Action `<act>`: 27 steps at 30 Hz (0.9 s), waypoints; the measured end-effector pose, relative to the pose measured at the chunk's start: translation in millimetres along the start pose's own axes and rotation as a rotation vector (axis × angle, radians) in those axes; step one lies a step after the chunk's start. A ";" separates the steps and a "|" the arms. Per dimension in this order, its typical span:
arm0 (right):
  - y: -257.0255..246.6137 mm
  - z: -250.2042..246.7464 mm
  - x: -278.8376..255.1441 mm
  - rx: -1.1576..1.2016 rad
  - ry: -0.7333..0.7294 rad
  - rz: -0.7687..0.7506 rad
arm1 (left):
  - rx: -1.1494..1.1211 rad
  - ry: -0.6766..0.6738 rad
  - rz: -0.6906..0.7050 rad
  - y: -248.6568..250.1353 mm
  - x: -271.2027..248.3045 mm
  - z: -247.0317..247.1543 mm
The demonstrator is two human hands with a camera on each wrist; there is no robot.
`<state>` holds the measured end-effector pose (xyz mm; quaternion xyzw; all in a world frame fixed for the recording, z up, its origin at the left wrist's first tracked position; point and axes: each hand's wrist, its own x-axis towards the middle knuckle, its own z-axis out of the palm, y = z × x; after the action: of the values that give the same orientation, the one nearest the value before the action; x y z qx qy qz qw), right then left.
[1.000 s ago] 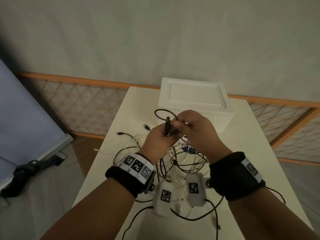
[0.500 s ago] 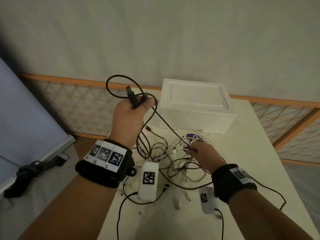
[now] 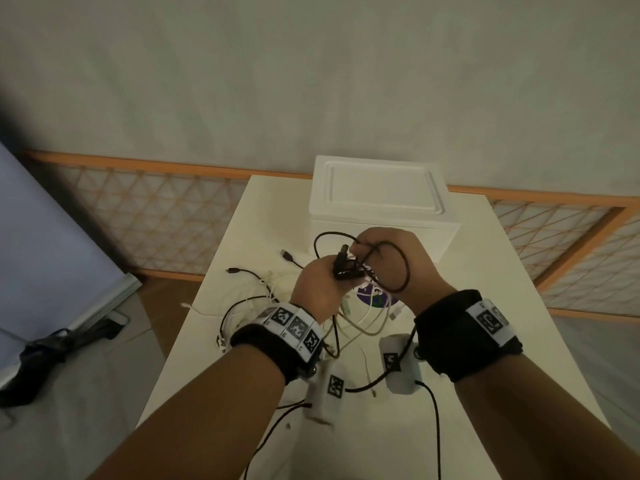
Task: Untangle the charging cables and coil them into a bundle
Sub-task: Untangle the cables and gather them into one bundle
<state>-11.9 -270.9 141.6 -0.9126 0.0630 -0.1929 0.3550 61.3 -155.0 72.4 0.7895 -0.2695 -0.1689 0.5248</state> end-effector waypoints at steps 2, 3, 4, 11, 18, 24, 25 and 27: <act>1.8 -6.6 -4.8 -0.096 0.043 -0.057 | 0.093 -0.015 -0.026 -6.1 6.7 0.3; 4.8 -7.3 -7.7 -0.120 0.083 -0.071 | 0.128 -0.034 -0.034 -7.1 9.2 -1.9; 9.8 -6.4 -10.0 -0.099 0.144 -0.054 | 0.159 -0.053 -0.042 -7.3 10.5 -4.3; 13.2 -11.6 -14.4 0.287 0.344 0.270 | 0.562 -0.207 -0.099 -28.2 -5.9 -11.6; 27.8 -28.3 -14.3 0.110 0.291 0.231 | -0.203 -0.026 -0.025 -1.6 -21.8 -43.9; 43.3 -58.3 -31.2 -0.177 0.249 0.290 | -0.785 0.346 -0.185 2.5 -25.6 -77.4; 41.5 -56.9 -33.4 -0.306 0.206 0.287 | -0.812 0.327 -0.229 5.5 -25.9 -77.4; 26.4 -42.1 -36.1 -0.458 0.145 0.176 | -0.817 0.232 -0.276 11.9 -28.1 -70.8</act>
<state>-61.1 -307.7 141.1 -0.9440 0.2093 -0.2070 0.1490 74.9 -89.4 110.7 0.5599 -0.0120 -0.2403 0.7929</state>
